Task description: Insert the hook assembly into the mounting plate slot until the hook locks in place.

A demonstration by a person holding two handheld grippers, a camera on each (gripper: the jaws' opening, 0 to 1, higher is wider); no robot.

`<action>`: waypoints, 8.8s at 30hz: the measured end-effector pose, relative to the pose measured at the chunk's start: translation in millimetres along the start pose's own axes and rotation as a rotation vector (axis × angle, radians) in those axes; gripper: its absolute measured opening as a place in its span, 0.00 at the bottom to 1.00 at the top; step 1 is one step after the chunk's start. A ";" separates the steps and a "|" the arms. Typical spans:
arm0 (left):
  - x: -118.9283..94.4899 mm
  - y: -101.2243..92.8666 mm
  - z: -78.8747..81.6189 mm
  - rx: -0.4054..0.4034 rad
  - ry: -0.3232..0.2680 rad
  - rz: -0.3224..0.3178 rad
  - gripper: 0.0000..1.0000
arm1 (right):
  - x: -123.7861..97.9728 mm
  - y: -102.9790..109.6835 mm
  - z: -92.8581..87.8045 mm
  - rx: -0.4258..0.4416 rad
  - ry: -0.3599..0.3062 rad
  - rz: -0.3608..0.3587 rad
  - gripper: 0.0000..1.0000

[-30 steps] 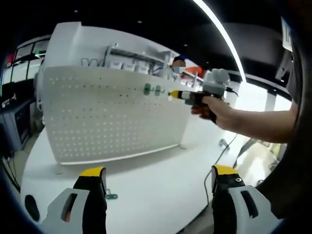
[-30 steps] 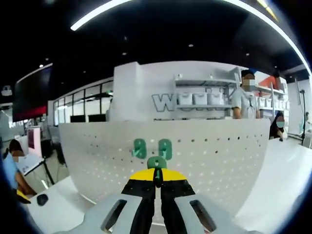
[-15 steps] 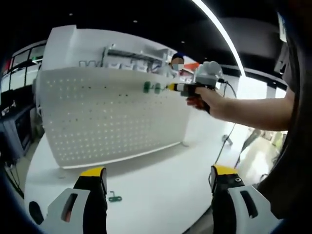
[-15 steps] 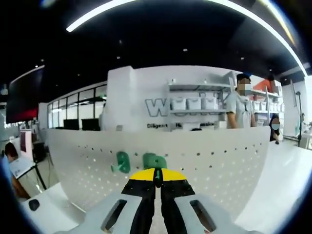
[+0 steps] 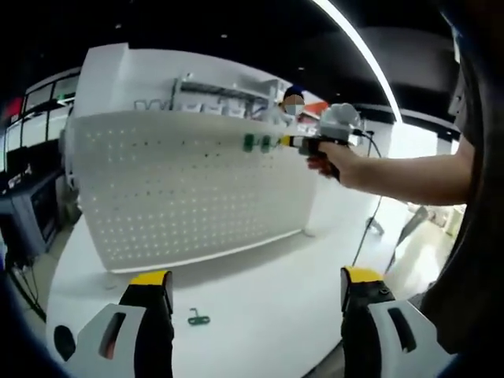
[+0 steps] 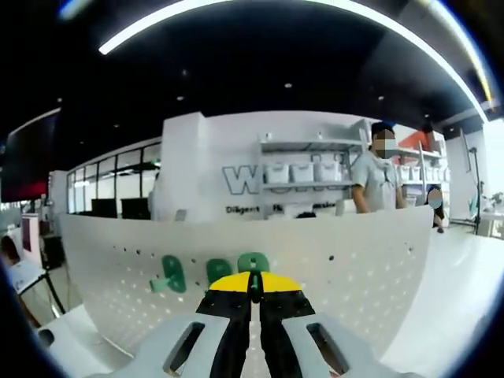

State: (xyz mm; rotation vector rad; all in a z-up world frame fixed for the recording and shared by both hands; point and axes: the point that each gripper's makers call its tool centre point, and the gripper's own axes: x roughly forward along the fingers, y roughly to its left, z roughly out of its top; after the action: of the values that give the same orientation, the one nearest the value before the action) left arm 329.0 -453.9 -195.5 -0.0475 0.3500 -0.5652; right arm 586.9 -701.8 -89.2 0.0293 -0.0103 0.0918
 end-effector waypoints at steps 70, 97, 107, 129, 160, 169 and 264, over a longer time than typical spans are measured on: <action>-19.6 0.2 -5.8 -0.031 -0.010 0.025 0.86 | -16.7 -6.2 19.6 -0.078 0.015 -0.002 0.14; -45.1 -8.8 -11.7 -0.005 0.014 0.027 0.87 | -124.4 12.1 -62.5 0.002 0.212 0.073 0.37; -46.2 -13.8 -17.6 -0.006 0.032 0.021 0.86 | -159.7 27.9 -77.6 0.028 0.246 0.126 0.40; -55.4 -16.2 -38.3 -0.051 0.074 0.049 0.85 | -231.3 53.9 -126.7 0.022 0.382 0.269 0.49; -52.8 -23.8 -89.4 -0.149 0.177 0.067 0.86 | -307.1 70.4 -145.9 0.080 0.431 0.351 0.56; -46.3 -8.3 -99.3 -0.159 0.215 0.075 0.85 | -314.0 72.0 -157.0 0.070 0.474 0.374 0.54; 143.8 118.7 -170.2 -0.225 0.421 0.165 0.27 | -270.4 42.5 -209.5 0.121 0.710 0.262 0.46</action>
State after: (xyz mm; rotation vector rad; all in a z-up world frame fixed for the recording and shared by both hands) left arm 445.9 -421.4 -416.8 -0.1162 0.8196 -0.3668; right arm 315.6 -677.9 -300.6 0.1151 0.7021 0.3604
